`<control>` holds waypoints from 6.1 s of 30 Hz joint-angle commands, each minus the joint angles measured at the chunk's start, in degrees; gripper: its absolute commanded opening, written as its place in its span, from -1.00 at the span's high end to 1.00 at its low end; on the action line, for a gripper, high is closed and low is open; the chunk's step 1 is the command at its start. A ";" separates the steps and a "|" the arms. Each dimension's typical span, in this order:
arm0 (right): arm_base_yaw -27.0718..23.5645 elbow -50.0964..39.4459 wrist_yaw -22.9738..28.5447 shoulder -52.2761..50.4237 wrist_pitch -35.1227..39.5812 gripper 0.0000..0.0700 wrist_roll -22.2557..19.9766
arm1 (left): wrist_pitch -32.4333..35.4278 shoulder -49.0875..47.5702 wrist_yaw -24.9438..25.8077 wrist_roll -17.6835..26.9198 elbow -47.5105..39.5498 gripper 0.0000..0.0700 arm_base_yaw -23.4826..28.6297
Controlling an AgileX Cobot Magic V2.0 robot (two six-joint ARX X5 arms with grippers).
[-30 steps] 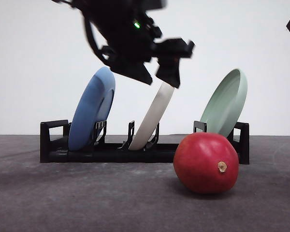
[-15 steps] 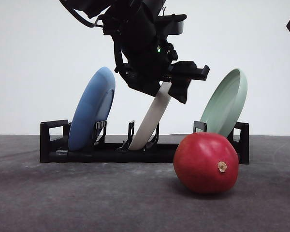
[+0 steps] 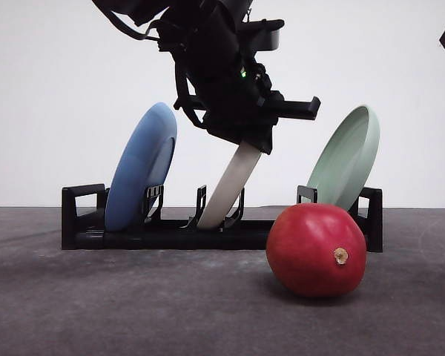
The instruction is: Place pomegranate in white plate
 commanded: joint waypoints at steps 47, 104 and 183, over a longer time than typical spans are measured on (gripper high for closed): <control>0.28 0.68 0.23 0.20 -1.66 -0.16 0.79 | -18.03 -52.12 10.66 -17.91 -27.21 0.97 -4.64; 0.28 0.68 0.19 0.22 -1.75 -0.16 0.76 | -38.54 -34.30 15.87 -3.59 -23.75 -0.26 -10.78; 22.78 26.75 -1.59 56.62 -4.44 -0.41 12.87 | -45.83 -54.70 28.46 -5.66 -23.76 -0.24 36.92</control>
